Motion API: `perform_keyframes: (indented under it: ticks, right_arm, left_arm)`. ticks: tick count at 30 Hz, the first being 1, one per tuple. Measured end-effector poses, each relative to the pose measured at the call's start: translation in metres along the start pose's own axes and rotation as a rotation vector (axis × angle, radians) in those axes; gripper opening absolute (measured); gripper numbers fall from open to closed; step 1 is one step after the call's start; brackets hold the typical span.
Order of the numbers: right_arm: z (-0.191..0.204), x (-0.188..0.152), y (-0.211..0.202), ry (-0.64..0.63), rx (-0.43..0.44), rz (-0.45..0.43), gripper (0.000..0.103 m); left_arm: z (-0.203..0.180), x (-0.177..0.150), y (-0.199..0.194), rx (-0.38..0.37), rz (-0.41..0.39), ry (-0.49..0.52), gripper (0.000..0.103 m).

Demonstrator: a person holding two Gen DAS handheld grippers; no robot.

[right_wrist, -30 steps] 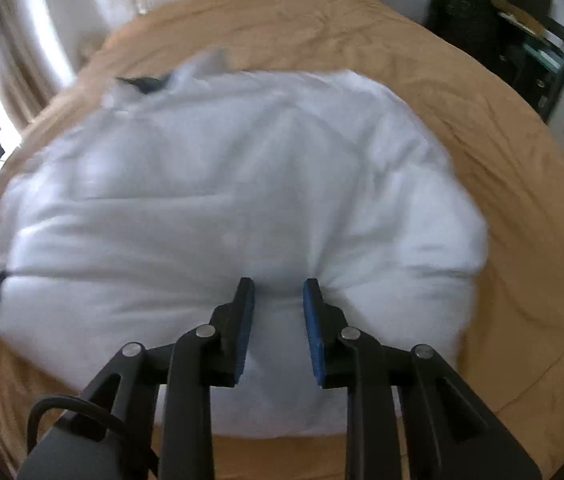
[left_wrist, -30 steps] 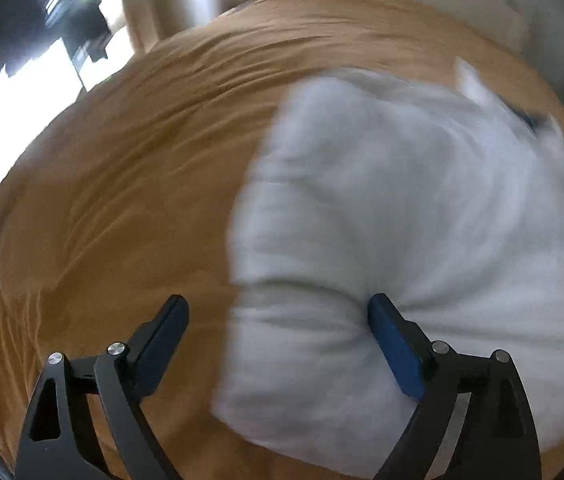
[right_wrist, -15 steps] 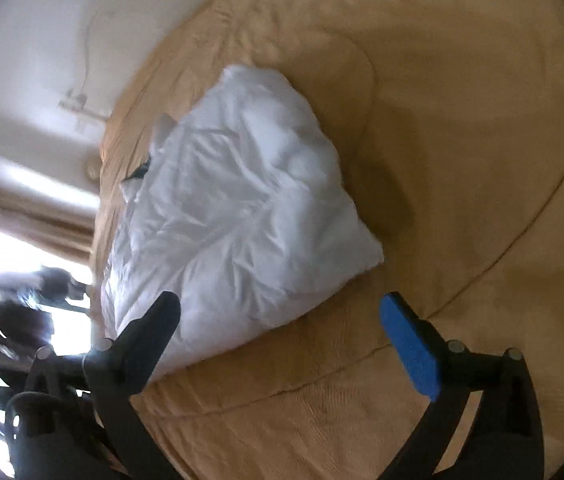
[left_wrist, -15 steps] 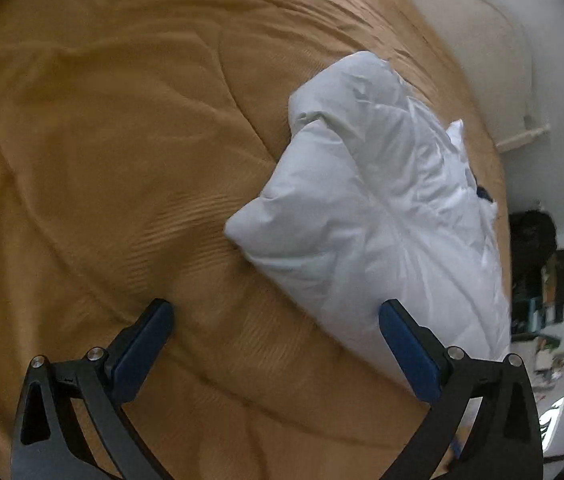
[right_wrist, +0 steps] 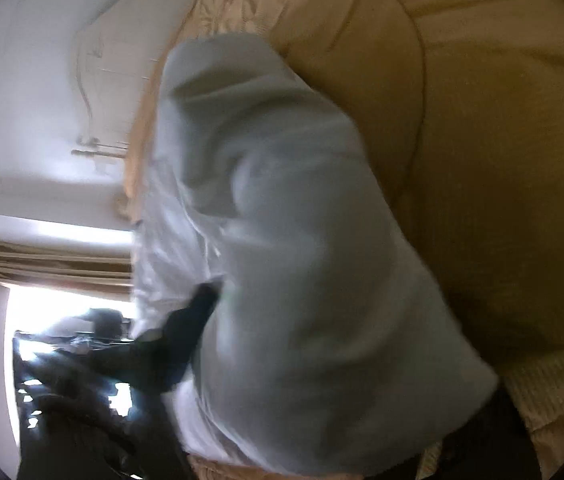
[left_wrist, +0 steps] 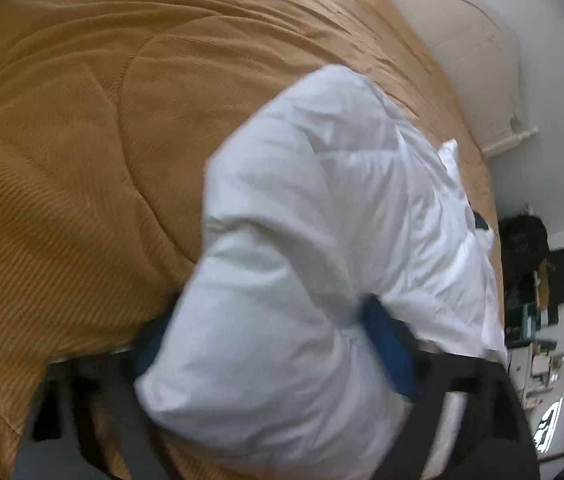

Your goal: Fold large clothes

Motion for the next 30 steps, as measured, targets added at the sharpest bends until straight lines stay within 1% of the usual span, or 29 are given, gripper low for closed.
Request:
perform_keyframes:
  ticks: [1, 2, 3, 4, 5, 6, 8, 10, 12, 14, 17, 18, 19, 20, 21, 22, 23, 25, 26, 28, 29, 30]
  right_arm:
    - [0.001, 0.0, -0.002, 0.002, 0.01, -0.001, 0.047]
    - [0.005, -0.001, -0.004, -0.01, 0.012, -0.006, 0.04]
    - [0.011, -0.003, -0.008, -0.037, 0.0, -0.016, 0.036]
    - [0.02, -0.004, -0.011, -0.073, -0.018, -0.031, 0.03]
    - [0.029, -0.005, -0.015, -0.11, -0.034, -0.047, 0.026]
    - [0.036, -0.006, -0.018, -0.135, -0.046, -0.057, 0.025]
    - [0.051, -0.009, -0.027, -0.182, -0.06, -0.078, 0.022]
    - [0.061, -0.014, -0.037, -0.205, -0.067, -0.088, 0.021]
    - [0.067, -0.022, -0.053, -0.204, -0.064, -0.079, 0.02]
    - [0.063, -0.03, -0.069, -0.201, -0.063, -0.069, 0.02]
    - [0.038, -0.057, -0.105, -0.2, -0.068, -0.036, 0.021]
    - [0.026, -0.069, -0.112, -0.189, -0.077, -0.02, 0.021]
    - [0.015, -0.076, -0.112, -0.182, -0.091, -0.006, 0.023]
    - [0.0, -0.085, -0.11, -0.164, -0.119, 0.018, 0.031]
    - [-0.02, -0.095, -0.102, -0.144, -0.158, 0.057, 0.037]
    - [-0.04, -0.099, -0.092, -0.124, -0.195, 0.092, 0.054]
    - [-0.059, -0.102, -0.085, -0.084, -0.205, 0.116, 0.063]
    - [-0.072, -0.101, -0.09, -0.009, -0.134, 0.131, 0.061]
    - [-0.077, -0.099, -0.102, 0.026, -0.133, 0.129, 0.062]
    - [-0.076, -0.095, -0.122, 0.002, -0.176, 0.118, 0.062]
    - [-0.073, -0.091, -0.138, -0.033, -0.212, 0.093, 0.062]
    - [-0.068, -0.088, -0.149, -0.069, -0.261, 0.071, 0.063]
  left_arm:
    - [0.001, 0.004, -0.001, -0.017, -0.01, -0.026, 0.057]
    - [0.002, 0.006, -0.003, -0.036, -0.012, -0.049, 0.043]
    - [0.001, 0.008, -0.007, -0.043, -0.018, -0.064, 0.036]
    - [-0.002, 0.009, -0.01, -0.04, -0.023, -0.063, 0.034]
    - [-0.004, 0.009, -0.011, -0.026, -0.028, -0.053, 0.031]
    - [-0.009, 0.009, -0.015, -0.005, -0.034, -0.03, 0.028]
    - [-0.018, 0.007, -0.027, 0.016, -0.049, 0.008, 0.026]
    - [-0.025, 0.007, -0.043, 0.004, -0.053, 0.008, 0.025]
    - [-0.028, 0.002, -0.062, -0.014, -0.053, 0.017, 0.025]
    - [-0.029, -0.009, -0.08, -0.006, -0.048, 0.035, 0.025]
    - [-0.007, -0.042, -0.107, 0.027, -0.009, 0.045, 0.026]
    - [0.004, -0.054, -0.109, 0.043, 0.005, 0.05, 0.028]
    - [0.017, -0.065, -0.104, 0.058, 0.026, 0.041, 0.03]
    - [0.027, -0.071, -0.098, 0.064, 0.044, 0.026, 0.035]
    - [0.038, -0.076, -0.09, 0.051, 0.054, -0.003, 0.043]
    - [0.042, -0.076, -0.086, 0.028, 0.053, -0.02, 0.044]
    - [0.042, -0.073, -0.085, 0.016, 0.047, -0.032, 0.044]
    - [0.039, -0.064, -0.092, 0.005, 0.029, -0.04, 0.045]
    - [0.037, -0.059, -0.095, 0.015, 0.015, -0.032, 0.045]
    - [0.036, -0.046, -0.106, 0.043, -0.016, -0.003, 0.046]
    - [0.036, -0.042, -0.113, 0.05, -0.023, 0.003, 0.051]
    - [0.039, -0.035, -0.12, 0.064, -0.035, 0.005, 0.059]
Point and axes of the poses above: each gripper's, at about its wrist camera, not at the fingertips, and y roughly the way its jaws point, z to its left, x to its top, the point moved 6 cm from there along y, roughly the way its jaws point, and after that the axes turned 10 degrees about -x, right-handed, at the moved point
